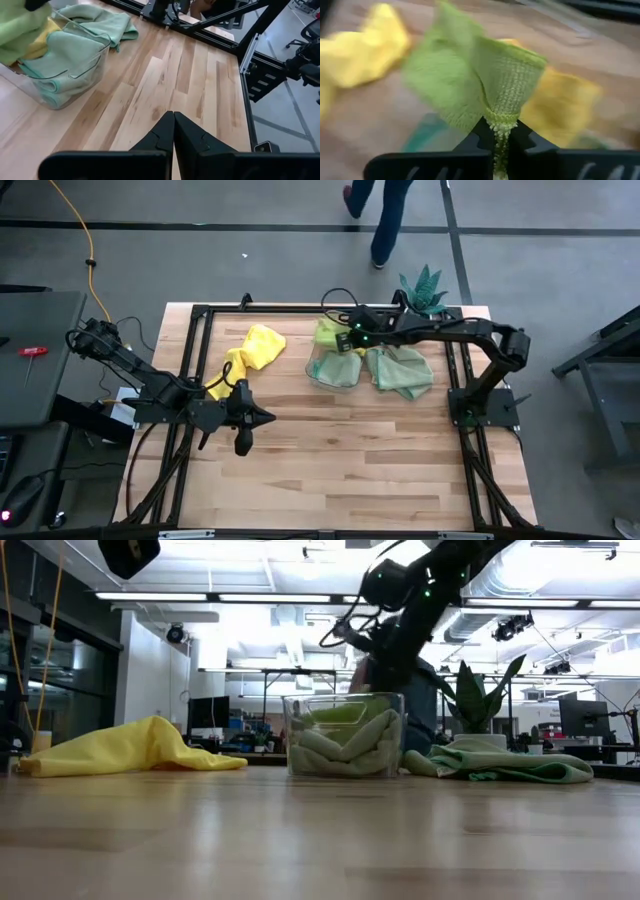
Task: Fold microfiber towels
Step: Put the folded green towel into the transparent bin
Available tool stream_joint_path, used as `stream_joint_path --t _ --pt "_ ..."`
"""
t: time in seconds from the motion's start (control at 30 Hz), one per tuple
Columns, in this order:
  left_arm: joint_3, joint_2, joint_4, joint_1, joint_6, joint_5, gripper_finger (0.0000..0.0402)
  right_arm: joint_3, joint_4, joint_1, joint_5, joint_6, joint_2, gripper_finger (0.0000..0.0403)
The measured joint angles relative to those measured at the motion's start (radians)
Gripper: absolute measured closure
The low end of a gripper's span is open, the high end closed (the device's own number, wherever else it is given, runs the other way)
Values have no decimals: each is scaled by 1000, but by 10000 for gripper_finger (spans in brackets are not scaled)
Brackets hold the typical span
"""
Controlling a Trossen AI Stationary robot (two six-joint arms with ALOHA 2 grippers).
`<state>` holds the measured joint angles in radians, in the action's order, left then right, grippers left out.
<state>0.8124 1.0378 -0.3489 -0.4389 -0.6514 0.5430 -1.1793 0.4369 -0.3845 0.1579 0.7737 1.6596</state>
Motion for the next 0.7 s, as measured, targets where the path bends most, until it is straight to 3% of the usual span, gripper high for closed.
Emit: stream_joint_path --t 0.27,0.43,0.57,0.7 --pt "0 0 0 0 0 24 401 0 160 -11 42 42 9 403" --pt "0 0 1 0 0 49 401 0 133 -10 51 171 16 394" --pt "0 0 1 0 0 52 401 0 123 -14 52 218 16 368" --pt "0 0 1 0 0 52 401 0 119 -25 50 215 16 315"
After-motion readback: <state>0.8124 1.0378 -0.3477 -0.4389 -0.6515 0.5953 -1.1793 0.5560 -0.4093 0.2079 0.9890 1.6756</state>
